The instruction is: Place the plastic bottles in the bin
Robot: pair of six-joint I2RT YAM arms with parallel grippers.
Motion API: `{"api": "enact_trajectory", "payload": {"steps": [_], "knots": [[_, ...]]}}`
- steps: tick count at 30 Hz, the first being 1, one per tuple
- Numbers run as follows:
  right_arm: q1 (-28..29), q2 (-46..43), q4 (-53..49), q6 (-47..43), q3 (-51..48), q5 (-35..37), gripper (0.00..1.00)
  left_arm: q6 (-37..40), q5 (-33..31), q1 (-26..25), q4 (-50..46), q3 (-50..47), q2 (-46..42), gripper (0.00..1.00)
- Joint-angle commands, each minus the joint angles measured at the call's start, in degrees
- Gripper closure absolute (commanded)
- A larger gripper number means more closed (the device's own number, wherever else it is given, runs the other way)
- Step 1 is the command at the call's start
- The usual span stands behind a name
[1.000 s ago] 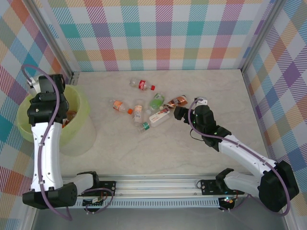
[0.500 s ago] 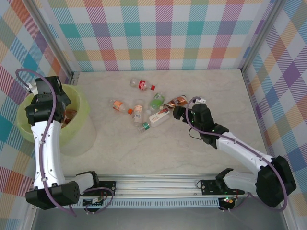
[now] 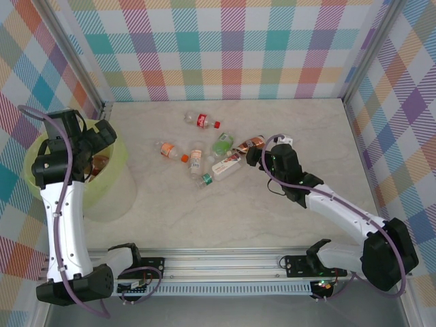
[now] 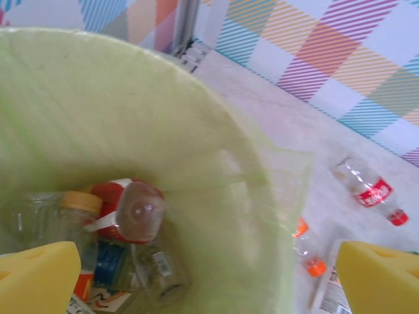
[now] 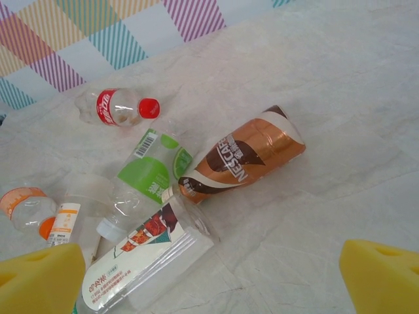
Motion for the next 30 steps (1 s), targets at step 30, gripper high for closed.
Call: {"api": "enact_trajectory", "payload": {"steps": [30], "knots": [[-0.4, 6.5, -5.2, 0.1, 9.6, -11.6, 0.0, -24.1, -4.4, -36.6, 20.1, -6.7, 25.1, 0.0]]}}
